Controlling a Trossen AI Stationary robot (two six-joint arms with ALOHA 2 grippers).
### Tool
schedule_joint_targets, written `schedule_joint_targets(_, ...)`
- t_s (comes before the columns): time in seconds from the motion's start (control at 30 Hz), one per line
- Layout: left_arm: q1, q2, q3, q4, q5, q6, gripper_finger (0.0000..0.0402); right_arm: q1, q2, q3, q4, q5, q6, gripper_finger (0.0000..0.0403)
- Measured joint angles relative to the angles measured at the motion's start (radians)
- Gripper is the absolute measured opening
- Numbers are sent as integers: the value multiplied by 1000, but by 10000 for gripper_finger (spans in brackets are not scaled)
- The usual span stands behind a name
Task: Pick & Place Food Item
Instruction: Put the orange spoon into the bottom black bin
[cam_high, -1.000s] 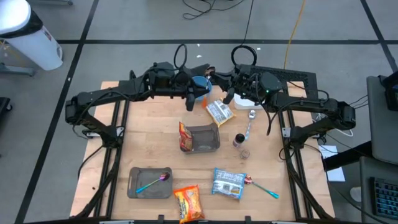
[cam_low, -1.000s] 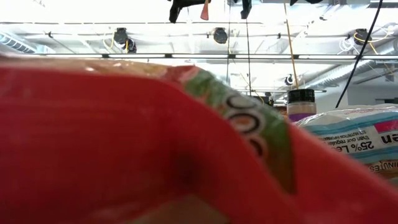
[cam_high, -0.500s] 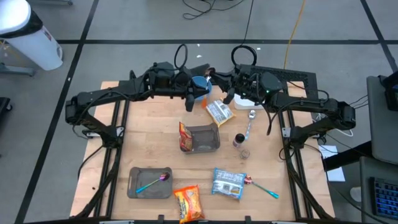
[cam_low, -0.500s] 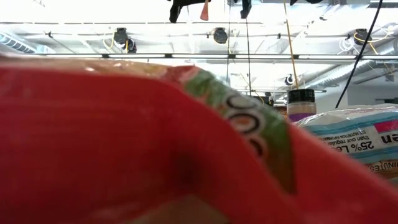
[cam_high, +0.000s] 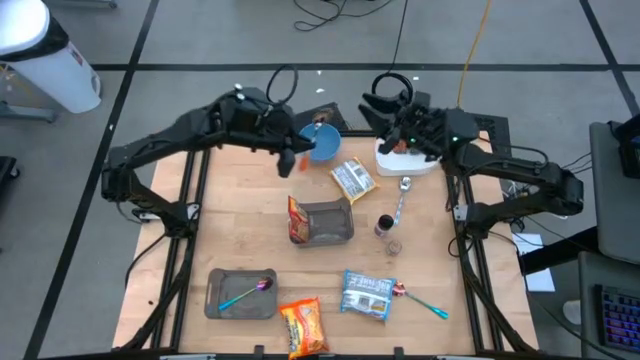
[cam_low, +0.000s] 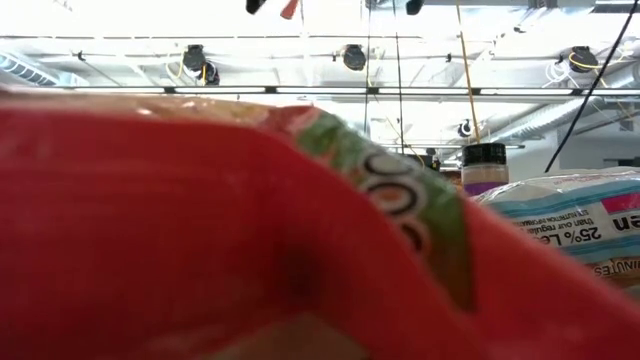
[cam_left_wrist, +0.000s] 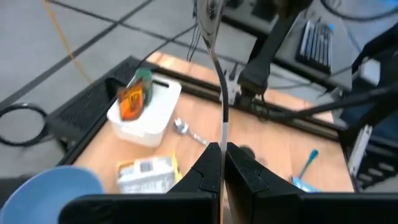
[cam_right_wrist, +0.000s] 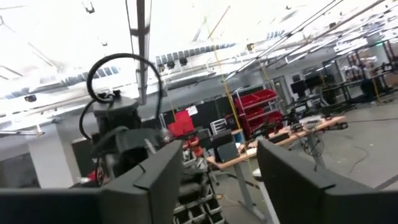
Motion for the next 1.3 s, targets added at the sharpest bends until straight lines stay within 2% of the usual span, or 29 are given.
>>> schedule_joint_targets(0.13,-21,-2,138,-206,-18,-10,5,-20,-49,0,-103,0,-5,222)
schedule_joint_targets(0.27,-75,-1,265,-394,-83,-83,6,-28,-85,0,-228,0,-4,228)
schedule_joint_targets(0.4,-162,-17,332,-481,-157,-201,5,-27,-103,0,-323,-2,-1,224)
schedule_joint_targets(0.53,-285,-42,333,-497,-252,-343,6,-27,-105,-2,-373,-71,-1,220)
schedule_joint_targets(0.7,-460,-43,332,-614,-411,-511,5,-27,-105,-57,-352,-133,45,222)
schedule_joint_targets(0.9,-631,-34,332,-744,-495,-651,5,-27,-105,-149,-300,-164,180,217)
schedule_joint_targets(1.0,-696,-33,321,-795,-505,-709,6,-26,-105,-212,-196,-207,235,215)
schedule_joint_targets(1.1,-755,-37,285,-818,-496,-750,6,-26,-105,-283,-76,-204,329,216)
schedule_joint_targets(1.2,-837,-42,233,-859,-471,-825,5,-13,-105,-353,22,-155,437,216)
schedule_joint_targets(1.3,-927,-53,152,-860,-438,-900,7,33,-105,-409,80,-75,474,214)
